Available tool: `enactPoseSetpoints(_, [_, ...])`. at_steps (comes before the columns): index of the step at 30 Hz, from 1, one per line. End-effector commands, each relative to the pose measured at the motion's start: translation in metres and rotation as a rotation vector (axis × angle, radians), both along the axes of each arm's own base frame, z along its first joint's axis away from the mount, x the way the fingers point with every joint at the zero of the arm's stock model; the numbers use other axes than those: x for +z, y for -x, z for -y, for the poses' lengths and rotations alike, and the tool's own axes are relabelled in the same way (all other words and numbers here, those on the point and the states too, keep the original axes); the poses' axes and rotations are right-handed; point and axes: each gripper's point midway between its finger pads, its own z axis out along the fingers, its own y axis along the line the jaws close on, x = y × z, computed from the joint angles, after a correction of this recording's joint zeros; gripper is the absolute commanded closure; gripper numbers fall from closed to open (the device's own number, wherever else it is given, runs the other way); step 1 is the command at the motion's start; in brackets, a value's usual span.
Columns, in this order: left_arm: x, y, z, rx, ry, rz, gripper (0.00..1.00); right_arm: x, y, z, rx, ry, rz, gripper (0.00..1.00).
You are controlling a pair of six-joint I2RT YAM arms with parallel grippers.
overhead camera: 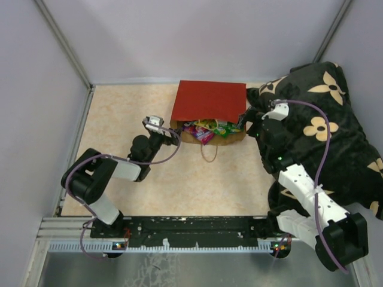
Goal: Take the snacks out of the paper bag
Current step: Adjust the paper bag at the center of the board.
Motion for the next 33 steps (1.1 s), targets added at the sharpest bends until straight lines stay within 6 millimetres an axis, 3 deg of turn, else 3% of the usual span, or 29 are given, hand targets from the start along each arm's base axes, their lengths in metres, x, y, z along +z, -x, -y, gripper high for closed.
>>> enactPoseSetpoints(1, [-0.014, -0.026, -0.005, 0.115, -0.046, -0.078, 0.02, 0.017, 0.005, 0.008, -0.032, 0.012, 0.057, 0.01])
enactPoseSetpoints(7, [-0.038, -0.038, -0.011, 0.194, -0.060, -0.180, 0.03, 0.013, 0.005, 0.010, -0.038, 0.026, 0.044, 0.01])
enactPoseSetpoints(16, [-0.075, -0.031, -0.027, 0.275, -0.094, -0.272, 0.05, 0.015, 0.006, 0.008, -0.029, 0.017, 0.051, 0.01])
enactPoseSetpoints(23, [-0.081, -0.036, -0.026, 0.293, -0.115, -0.311, 0.13, 0.013, 0.006, 0.009, -0.036, 0.020, 0.037, 0.01])
enactPoseSetpoints(31, [-0.073, -0.035, -0.015, 0.245, -0.093, -0.281, 0.42, 0.012, 0.007, 0.010, -0.039, 0.022, 0.032, 0.01])
enactPoseSetpoints(33, [-0.073, -0.036, -0.016, 0.248, -0.095, -0.281, 0.58, 0.011, 0.007, 0.010, -0.039, 0.023, 0.031, 0.01])
